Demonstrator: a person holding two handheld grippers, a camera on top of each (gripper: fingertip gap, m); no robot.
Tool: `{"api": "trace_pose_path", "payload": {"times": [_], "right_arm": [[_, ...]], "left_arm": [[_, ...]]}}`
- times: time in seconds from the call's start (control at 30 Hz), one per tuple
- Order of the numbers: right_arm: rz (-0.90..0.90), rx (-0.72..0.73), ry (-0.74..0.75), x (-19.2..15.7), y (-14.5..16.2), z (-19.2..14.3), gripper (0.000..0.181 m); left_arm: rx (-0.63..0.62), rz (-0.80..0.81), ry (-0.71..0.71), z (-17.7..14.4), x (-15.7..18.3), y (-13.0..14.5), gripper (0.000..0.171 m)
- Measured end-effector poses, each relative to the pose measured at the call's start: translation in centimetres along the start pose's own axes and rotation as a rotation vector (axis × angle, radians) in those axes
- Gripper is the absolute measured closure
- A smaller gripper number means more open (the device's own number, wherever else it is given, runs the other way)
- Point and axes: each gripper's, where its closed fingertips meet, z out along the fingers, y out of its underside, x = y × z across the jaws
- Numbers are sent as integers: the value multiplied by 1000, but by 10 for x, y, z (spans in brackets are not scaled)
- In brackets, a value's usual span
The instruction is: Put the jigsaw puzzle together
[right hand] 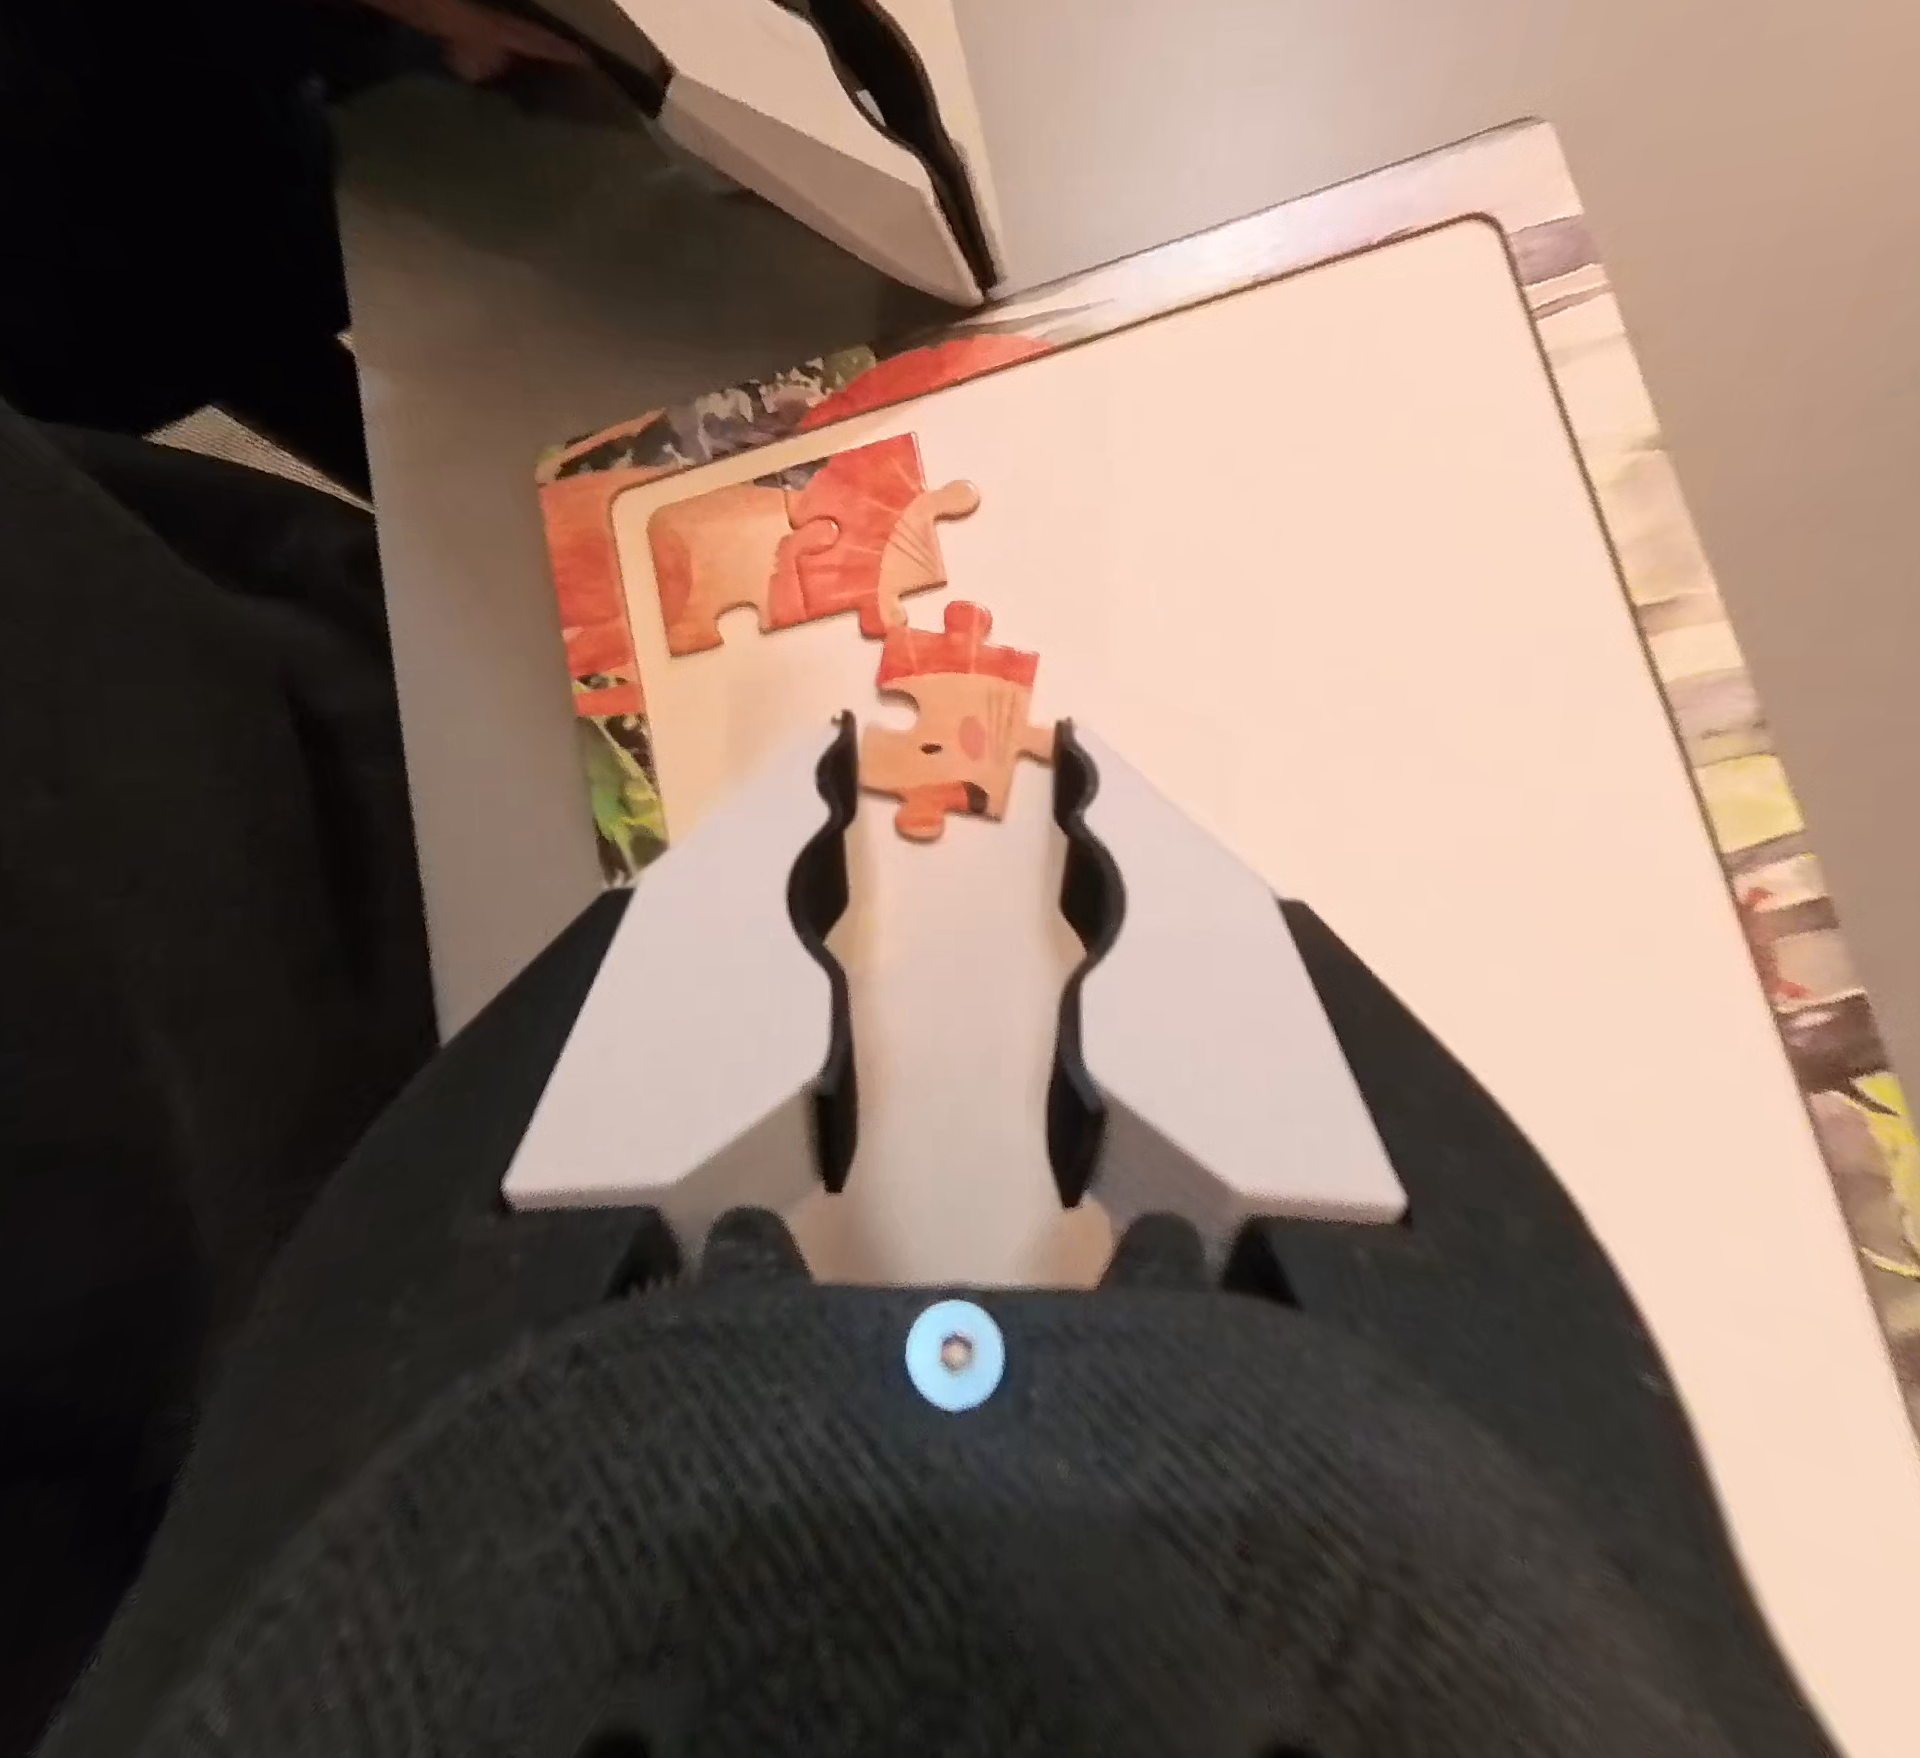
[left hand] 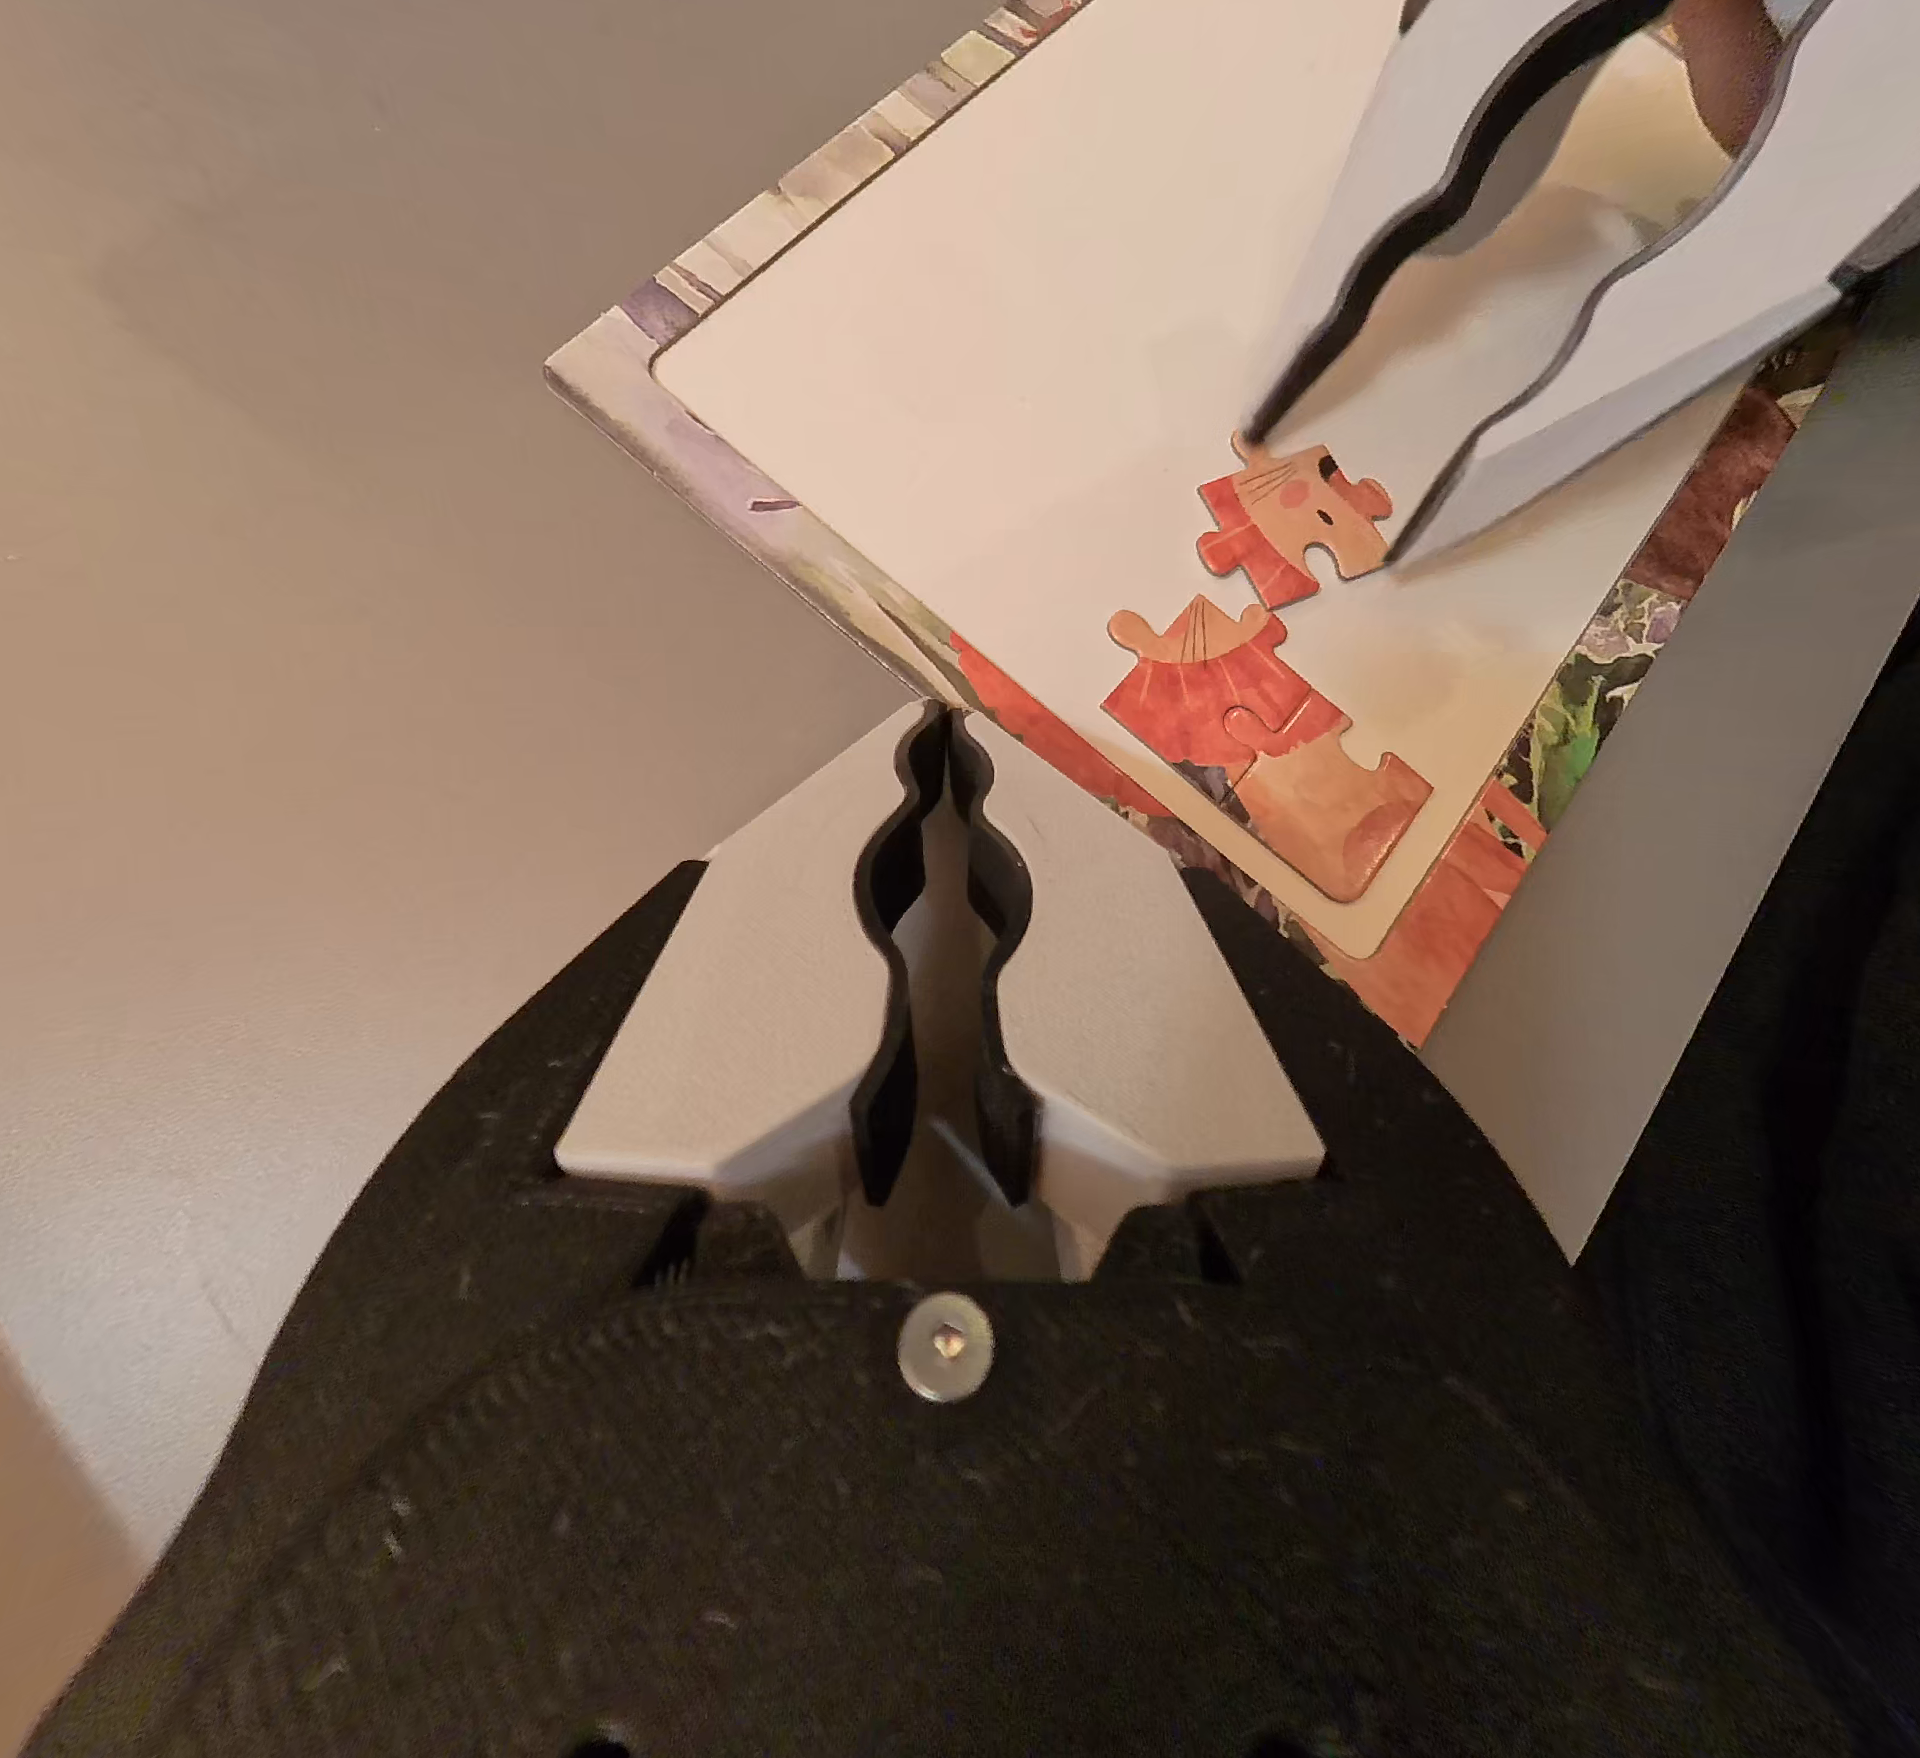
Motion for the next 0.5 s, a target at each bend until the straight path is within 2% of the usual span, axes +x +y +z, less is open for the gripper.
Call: {"api": "trace_pose_path", "payload": {"times": [0.17, 0.5], "right_arm": [[25, -2, -47, -1, 6, -3, 145], [40, -56, -92, -25, 15, -6, 151]], "left_arm": [[0, 1, -1, 0, 0, 0, 171], [-1, 1, -2, 0, 0, 0, 171]]}}
